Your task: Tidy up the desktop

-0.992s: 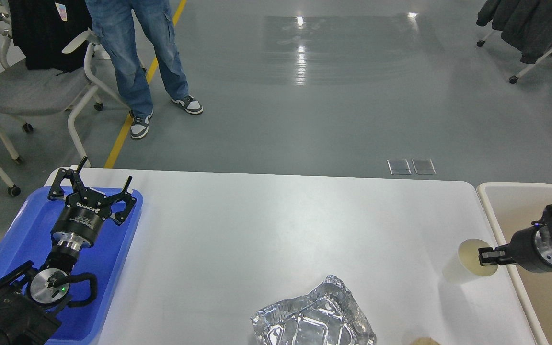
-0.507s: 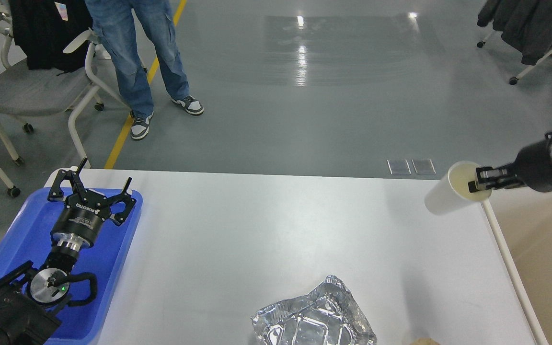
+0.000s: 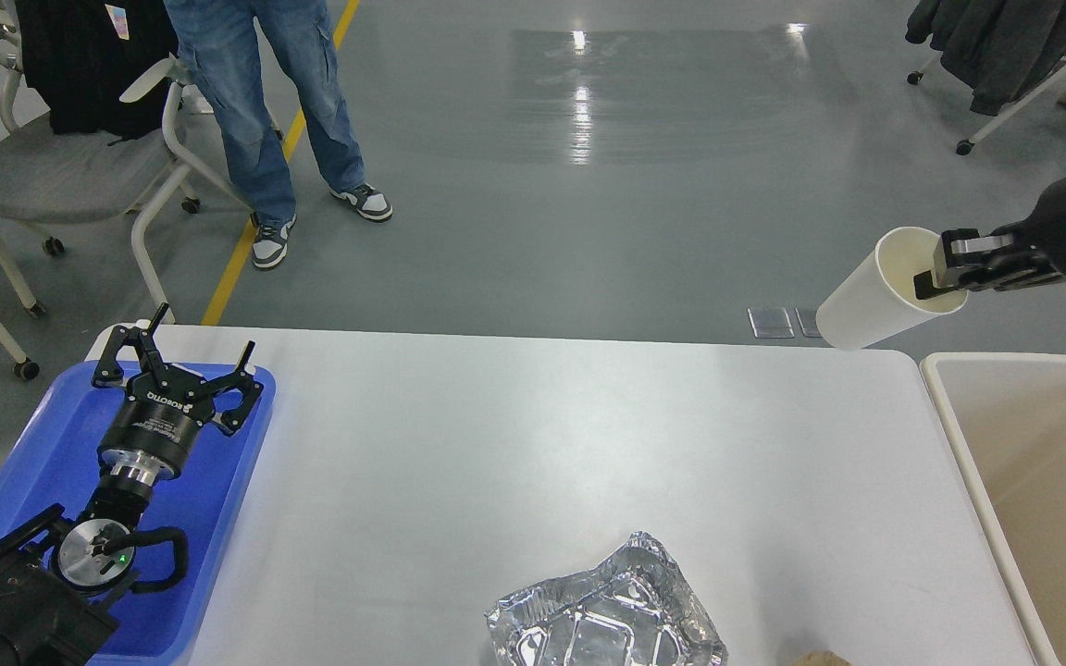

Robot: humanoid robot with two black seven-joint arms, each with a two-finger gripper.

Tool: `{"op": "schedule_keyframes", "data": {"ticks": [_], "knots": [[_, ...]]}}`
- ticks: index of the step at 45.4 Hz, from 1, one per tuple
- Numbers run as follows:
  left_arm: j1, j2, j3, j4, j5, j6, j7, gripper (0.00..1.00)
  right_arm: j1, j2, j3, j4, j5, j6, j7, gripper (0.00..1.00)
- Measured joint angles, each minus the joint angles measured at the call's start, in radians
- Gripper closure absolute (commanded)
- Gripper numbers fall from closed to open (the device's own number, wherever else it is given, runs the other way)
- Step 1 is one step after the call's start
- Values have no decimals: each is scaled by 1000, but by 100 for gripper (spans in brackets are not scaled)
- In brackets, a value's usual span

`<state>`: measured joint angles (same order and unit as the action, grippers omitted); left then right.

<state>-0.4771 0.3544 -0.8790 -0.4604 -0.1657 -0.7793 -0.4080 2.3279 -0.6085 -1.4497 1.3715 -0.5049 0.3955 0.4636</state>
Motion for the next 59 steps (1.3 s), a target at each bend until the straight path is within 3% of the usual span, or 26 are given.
{"op": "schedule_keyframes", "data": {"ticks": [13,32,39,53,59], "knots": [[0,0,0,0,0,0,0,1,-78,-66,1,-145,121,11,-2,100],[0,0,0,0,0,0,0,1,-592,-168,5,-674,426,3,-20,100],[0,0,0,0,0,0,0,1,-757,-194,18,-802,555,-58,-89,100],[0,0,0,0,0,0,-1,1,-1068,-198,205,-920,690,-270,-324,100],[0,0,0,0,0,0,-1,1,-1228,-161,310,-991,709,-340,-371,100]]}}
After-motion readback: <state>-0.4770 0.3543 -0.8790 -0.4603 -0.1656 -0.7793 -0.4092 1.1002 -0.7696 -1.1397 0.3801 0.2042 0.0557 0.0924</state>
